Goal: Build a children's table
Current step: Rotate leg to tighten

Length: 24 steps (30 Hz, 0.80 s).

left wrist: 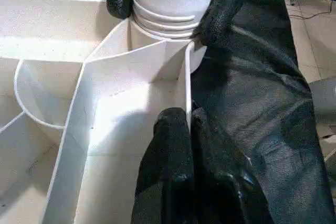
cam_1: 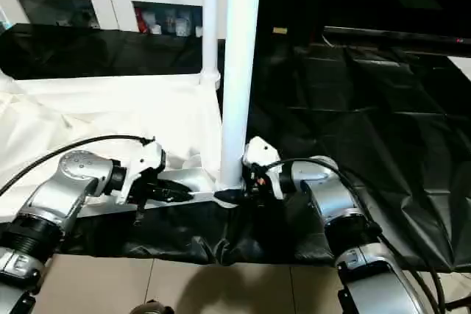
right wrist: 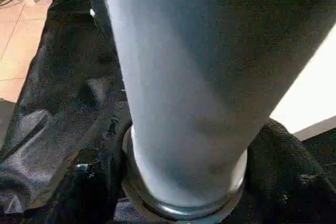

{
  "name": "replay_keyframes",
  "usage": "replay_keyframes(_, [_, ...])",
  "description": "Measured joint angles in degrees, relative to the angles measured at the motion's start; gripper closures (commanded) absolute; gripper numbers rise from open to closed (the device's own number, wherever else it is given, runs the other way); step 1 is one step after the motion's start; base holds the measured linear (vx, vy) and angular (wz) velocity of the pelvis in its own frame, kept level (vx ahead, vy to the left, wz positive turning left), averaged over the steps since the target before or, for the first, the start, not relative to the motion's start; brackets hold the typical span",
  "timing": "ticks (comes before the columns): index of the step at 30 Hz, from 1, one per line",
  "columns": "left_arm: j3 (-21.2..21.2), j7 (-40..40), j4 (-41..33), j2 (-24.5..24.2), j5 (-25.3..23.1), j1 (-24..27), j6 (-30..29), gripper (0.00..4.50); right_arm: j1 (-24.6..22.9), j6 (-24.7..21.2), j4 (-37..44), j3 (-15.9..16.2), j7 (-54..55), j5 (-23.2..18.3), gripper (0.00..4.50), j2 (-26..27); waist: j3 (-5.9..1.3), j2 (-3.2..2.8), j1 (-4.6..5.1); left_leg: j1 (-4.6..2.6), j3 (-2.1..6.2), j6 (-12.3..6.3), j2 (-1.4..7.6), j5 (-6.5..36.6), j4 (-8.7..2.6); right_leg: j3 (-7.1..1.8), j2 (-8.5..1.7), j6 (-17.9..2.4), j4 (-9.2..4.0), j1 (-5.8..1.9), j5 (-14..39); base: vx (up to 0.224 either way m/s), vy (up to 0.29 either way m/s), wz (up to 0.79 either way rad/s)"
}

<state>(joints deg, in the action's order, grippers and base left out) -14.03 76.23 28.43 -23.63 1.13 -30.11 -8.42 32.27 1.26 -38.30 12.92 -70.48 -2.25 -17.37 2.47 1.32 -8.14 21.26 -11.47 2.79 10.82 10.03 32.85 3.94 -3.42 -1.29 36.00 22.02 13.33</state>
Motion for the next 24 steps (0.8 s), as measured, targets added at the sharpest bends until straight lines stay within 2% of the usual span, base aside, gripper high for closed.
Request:
replay_keyframes(5, [-0.01,-0.22,0.01,0.09,-0.02,-0.01,-0.11,4.50,-0.41,-0.16,0.44,-0.07,0.24,0.03,1.75,0.43,-0.01,-0.02,-0.05,-0.01,0.00,0.01,0.00,0.00,0.00,0.00,0.00,0.00,0.00,0.00,0.00,0.000,0.000,0.00])
replay_keyframes(10, [0.17,-4.54,0.20,1.58,-1.34,-0.01,-0.12,4.50,-0.98,-0.98,0.32,-1.40,5.27,0.34,1.76,1.39,-0.02,-0.04,-0.04,-0.27,0.00,0.02,0.01,-0.02,0.07,-0.03,0.00,-0.03,0.10,-0.20,-0.04,0.000,0.000,0.00])
replay_keyframes(16, [1.41,-15.51,2.44,6.14,-4.20,-1.00,-2.15,4.50,-1.25,-3.42,-2.59,-5.95,23.41,1.04,1.76,7.48,-0.03,0.03,0.60,-1.06,0.00,0.19,0.00,-0.12,0.02,-0.11,0.00,0.33,0.07,-0.82,0.12,0.000,0.000,0.00])
replay_keyframes(18, [1.96,-20.71,4.33,8.84,-5.79,-2.26,-3.33,4.50,-0.64,-4.73,-4.11,-8.44,33.31,1.98,1.77,11.33,-0.08,0.09,1.02,-1.36,0.02,0.20,-0.02,-0.11,-0.02,-0.12,0.00,0.39,0.01,-1.08,0.16,0.000,0.000,0.00])
replay_keyframes(23, [2.13,-26.25,5.38,11.20,-6.65,-3.39,-4.64,4.50,1.32,-3.74,-7.18,-9.69,44.00,2.87,1.77,14.55,-0.10,0.06,1.64,-1.24,0.02,0.19,-0.09,-0.11,-0.04,-0.17,-0.03,0.38,-0.23,-1.11,0.15,0.000,0.000,0.00])
replay_keyframes(24, [2.16,-26.73,5.65,11.49,-7.00,-3.72,-4.62,4.50,1.62,-2.87,-7.83,-9.75,44.86,3.12,1.42,14.69,-0.10,0.06,1.66,-1.17,0.02,0.19,-0.11,-0.11,-0.05,-0.17,-0.03,0.36,-0.27,-1.08,0.13,0.000,0.000,0.00])
